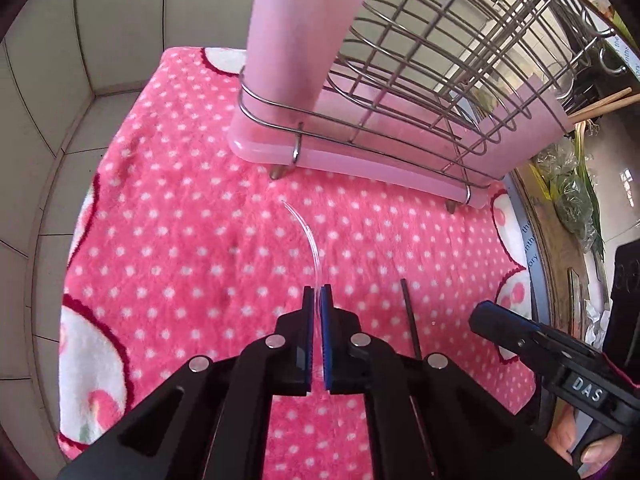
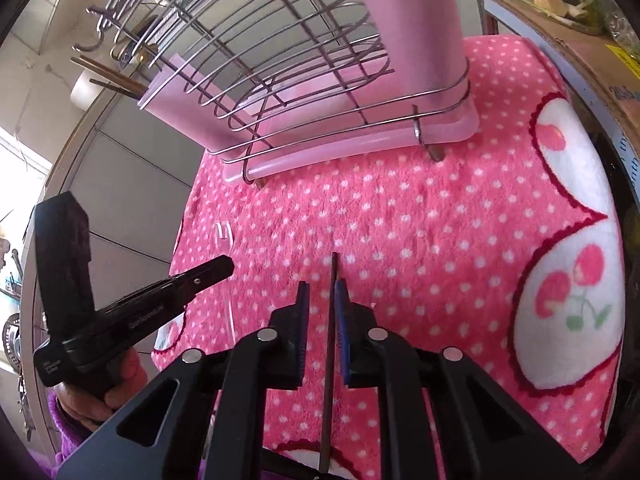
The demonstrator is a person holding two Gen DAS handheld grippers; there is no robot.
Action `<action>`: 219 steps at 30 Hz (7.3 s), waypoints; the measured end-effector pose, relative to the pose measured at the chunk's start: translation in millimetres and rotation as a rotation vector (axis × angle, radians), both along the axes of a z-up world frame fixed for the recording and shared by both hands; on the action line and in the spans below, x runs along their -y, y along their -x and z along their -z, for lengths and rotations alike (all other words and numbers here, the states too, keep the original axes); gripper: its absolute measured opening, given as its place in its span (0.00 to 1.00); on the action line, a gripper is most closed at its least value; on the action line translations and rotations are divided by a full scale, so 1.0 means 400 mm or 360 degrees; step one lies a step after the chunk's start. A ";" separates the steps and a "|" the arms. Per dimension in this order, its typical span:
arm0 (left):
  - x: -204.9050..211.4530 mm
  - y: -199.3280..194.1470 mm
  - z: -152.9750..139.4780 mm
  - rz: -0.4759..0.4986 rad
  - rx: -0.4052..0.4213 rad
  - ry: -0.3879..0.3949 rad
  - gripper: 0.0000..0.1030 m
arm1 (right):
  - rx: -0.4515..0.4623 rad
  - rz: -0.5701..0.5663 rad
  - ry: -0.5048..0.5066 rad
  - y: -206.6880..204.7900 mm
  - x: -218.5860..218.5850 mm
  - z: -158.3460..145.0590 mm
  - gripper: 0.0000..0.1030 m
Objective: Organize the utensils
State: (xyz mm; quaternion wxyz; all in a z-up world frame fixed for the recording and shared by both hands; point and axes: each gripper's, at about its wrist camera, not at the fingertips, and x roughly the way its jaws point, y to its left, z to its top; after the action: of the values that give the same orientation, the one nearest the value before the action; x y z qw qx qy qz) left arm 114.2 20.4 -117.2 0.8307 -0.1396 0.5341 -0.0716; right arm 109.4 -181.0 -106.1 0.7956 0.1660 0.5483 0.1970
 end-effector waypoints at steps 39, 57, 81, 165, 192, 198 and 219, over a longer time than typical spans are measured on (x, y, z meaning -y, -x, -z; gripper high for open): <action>-0.077 0.110 -0.127 -0.0071 0.0359 0.0138 0.03 | 0.0315 0.0144 0.0072 0.011 0.004 -0.061 0.04; -0.070 0.154 -0.232 -0.0106 0.0647 0.0121 0.03 | 0.0665 0.0204 0.0009 0.088 0.044 -0.213 0.04; -0.076 0.170 -0.404 -0.0178 0.1012 0.0052 0.03 | 0.1000 0.0303 0.0045 0.124 0.130 -0.405 0.04; -0.031 -0.058 -0.266 -0.0216 0.1299 -0.0290 0.05 | 0.0974 0.0214 0.0417 -0.092 0.062 -0.400 0.06; -0.015 0.143 -0.345 -0.0164 0.1066 -0.0099 0.50 | 0.1151 0.0235 0.0240 0.137 0.059 -0.396 0.50; 0.003 0.198 -0.324 -0.0172 0.0993 -0.0109 0.55 | 0.1039 0.0209 0.0216 0.171 0.041 -0.317 0.55; 0.043 0.270 -0.288 -0.0137 0.0883 -0.0112 0.54 | 0.1051 0.0243 0.0339 0.267 -0.003 -0.255 0.55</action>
State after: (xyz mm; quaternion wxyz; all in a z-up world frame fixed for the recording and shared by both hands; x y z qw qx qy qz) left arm 6.1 3.3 -1.8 0.9518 -0.1084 0.2821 -0.0533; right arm 2.5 -179.7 -4.3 0.9553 0.0500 0.2649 0.1217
